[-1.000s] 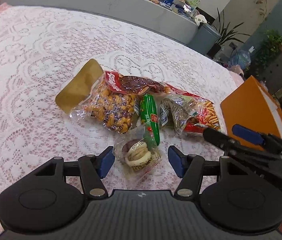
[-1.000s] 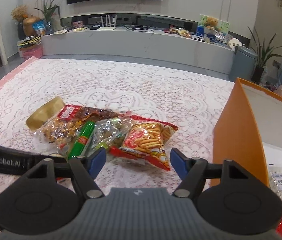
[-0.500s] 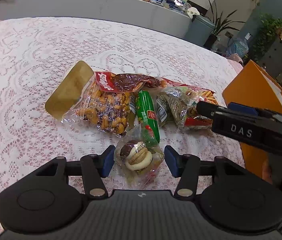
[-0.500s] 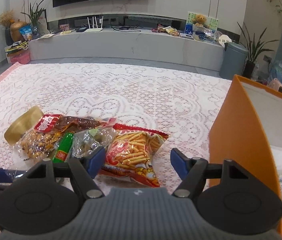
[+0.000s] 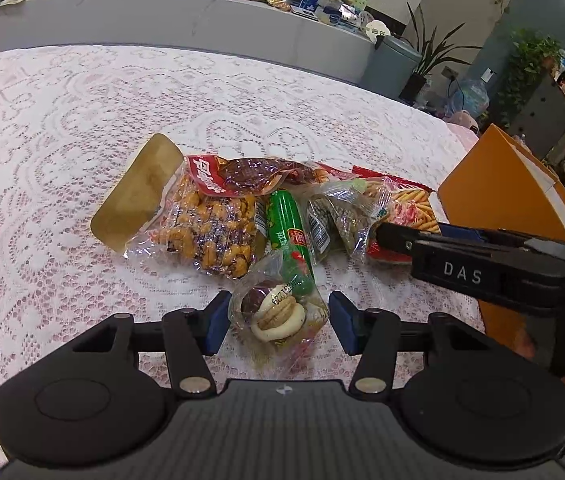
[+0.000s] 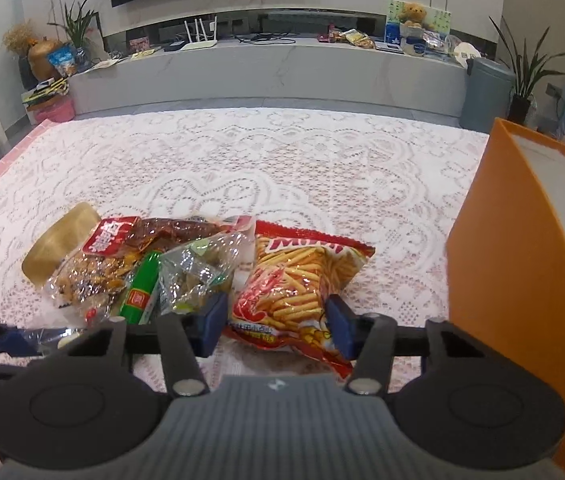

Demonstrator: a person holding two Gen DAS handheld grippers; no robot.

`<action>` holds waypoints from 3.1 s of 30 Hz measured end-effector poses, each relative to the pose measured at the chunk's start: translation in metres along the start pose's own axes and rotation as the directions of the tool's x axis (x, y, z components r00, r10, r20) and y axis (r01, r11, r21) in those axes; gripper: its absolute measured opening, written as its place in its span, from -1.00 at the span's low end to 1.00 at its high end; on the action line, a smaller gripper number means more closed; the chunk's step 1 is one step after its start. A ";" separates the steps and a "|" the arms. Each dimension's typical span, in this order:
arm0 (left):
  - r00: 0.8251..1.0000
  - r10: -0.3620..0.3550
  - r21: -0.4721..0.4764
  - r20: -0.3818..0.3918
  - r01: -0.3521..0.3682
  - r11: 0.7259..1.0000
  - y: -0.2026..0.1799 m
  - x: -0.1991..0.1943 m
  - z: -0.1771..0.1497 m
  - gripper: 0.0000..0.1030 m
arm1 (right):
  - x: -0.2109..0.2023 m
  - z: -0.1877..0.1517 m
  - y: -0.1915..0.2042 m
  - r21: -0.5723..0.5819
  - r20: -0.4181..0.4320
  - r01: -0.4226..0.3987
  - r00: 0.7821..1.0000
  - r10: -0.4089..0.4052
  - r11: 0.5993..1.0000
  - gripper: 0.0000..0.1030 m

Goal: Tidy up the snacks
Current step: 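Grasp the red Mimi stick-snack bag with the right tool while the left tool grasps the round-biscuit bag, then carry the biscuit bag with the left tool while the right tool carries the Mimi bag over the box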

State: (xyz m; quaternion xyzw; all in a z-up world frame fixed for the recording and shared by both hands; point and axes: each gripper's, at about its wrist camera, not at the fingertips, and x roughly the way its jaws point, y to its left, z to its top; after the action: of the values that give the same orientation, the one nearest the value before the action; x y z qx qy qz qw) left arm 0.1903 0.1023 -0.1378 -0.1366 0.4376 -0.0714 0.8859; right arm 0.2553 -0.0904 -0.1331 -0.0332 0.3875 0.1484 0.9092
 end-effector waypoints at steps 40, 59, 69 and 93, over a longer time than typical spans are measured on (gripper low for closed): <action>1.000 0.011 0.068 -0.028 -0.009 0.998 -0.054 -0.101 0.007 0.16 | -0.157 -0.008 0.019 -0.174 -0.099 -0.128 0.989 0.112 0.976 -0.29; 0.993 -0.116 0.260 -0.006 0.113 0.959 -0.187 -0.100 0.033 0.15 | -0.233 0.013 -0.061 -0.307 -0.071 -0.027 0.997 0.005 0.951 -0.29; 0.981 -0.179 0.338 -0.079 0.195 0.921 -0.254 -0.046 0.047 0.15 | -0.223 0.008 -0.131 -0.295 -0.098 0.056 0.991 -0.089 0.954 -0.29; 0.968 -0.033 0.558 -0.251 0.172 0.812 -0.309 0.061 0.029 0.15 | -0.125 -0.014 -0.190 -0.397 -0.220 0.039 0.966 -0.136 0.917 -0.29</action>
State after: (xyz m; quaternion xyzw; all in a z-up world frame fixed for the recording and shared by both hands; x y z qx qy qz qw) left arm 0.2484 -0.2017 -0.0731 0.1226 0.4868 -0.2631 0.8239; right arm 0.2195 -0.3043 -0.0636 -0.2487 0.4565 0.1764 0.8359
